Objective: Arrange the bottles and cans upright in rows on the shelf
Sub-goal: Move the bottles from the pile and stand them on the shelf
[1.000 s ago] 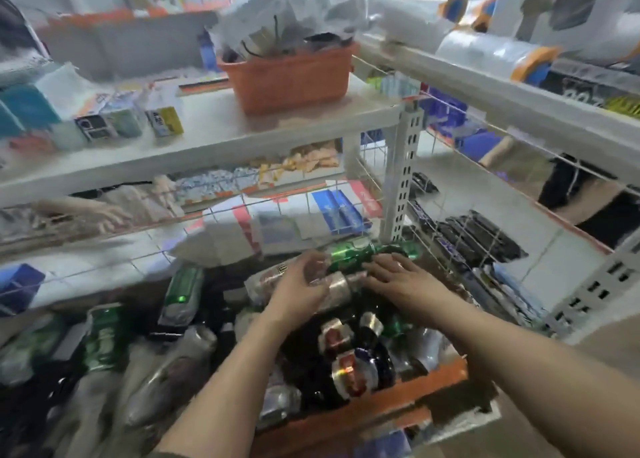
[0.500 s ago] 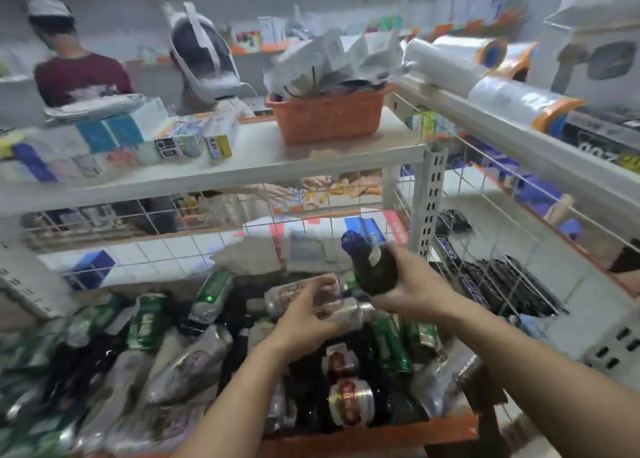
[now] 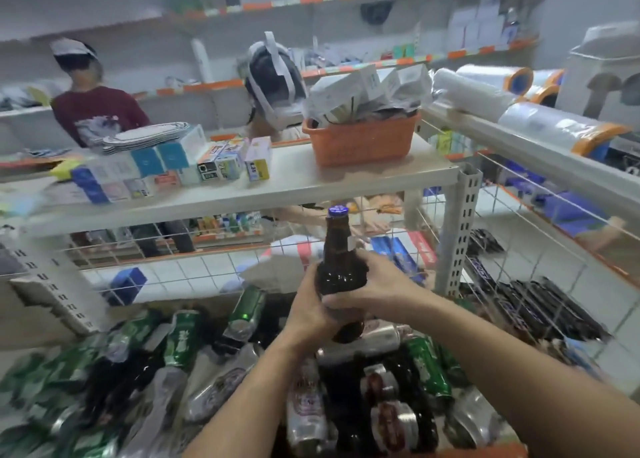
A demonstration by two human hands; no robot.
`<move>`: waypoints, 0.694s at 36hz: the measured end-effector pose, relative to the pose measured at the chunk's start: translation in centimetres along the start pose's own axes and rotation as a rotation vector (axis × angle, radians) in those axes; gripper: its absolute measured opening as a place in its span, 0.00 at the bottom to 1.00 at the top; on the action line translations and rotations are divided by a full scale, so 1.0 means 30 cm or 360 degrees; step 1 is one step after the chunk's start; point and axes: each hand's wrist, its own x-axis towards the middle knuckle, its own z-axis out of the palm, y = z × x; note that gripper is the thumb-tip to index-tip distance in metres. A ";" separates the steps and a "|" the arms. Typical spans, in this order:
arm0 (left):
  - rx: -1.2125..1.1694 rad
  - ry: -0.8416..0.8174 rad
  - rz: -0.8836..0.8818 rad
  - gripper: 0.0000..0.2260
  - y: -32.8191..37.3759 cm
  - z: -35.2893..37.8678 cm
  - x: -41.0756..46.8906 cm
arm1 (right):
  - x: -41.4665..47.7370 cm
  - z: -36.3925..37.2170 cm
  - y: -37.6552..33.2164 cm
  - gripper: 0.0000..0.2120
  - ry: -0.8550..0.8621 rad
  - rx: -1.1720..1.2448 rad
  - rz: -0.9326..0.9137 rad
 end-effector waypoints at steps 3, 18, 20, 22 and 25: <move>-0.0096 0.0079 -0.0065 0.33 -0.038 -0.048 -0.022 | 0.022 0.003 0.028 0.41 -0.0096 -0.0107 0.0048; -0.0164 0.0322 -0.0159 0.27 -0.186 -0.123 -0.079 | -0.111 0.195 0.315 0.30 -0.0928 -0.1064 0.0490; -0.0166 0.0295 -0.0161 0.27 -0.197 -0.108 -0.086 | -0.134 0.228 0.356 0.32 -0.1046 -0.1282 0.0525; -0.0161 0.0263 -0.0170 0.27 -0.213 -0.093 -0.094 | -0.143 0.253 0.396 0.35 -0.1029 -0.1424 0.0458; -0.0133 0.0232 -0.0202 0.30 -0.229 -0.073 -0.106 | -0.140 0.266 0.421 0.37 -0.1051 -0.1532 0.0420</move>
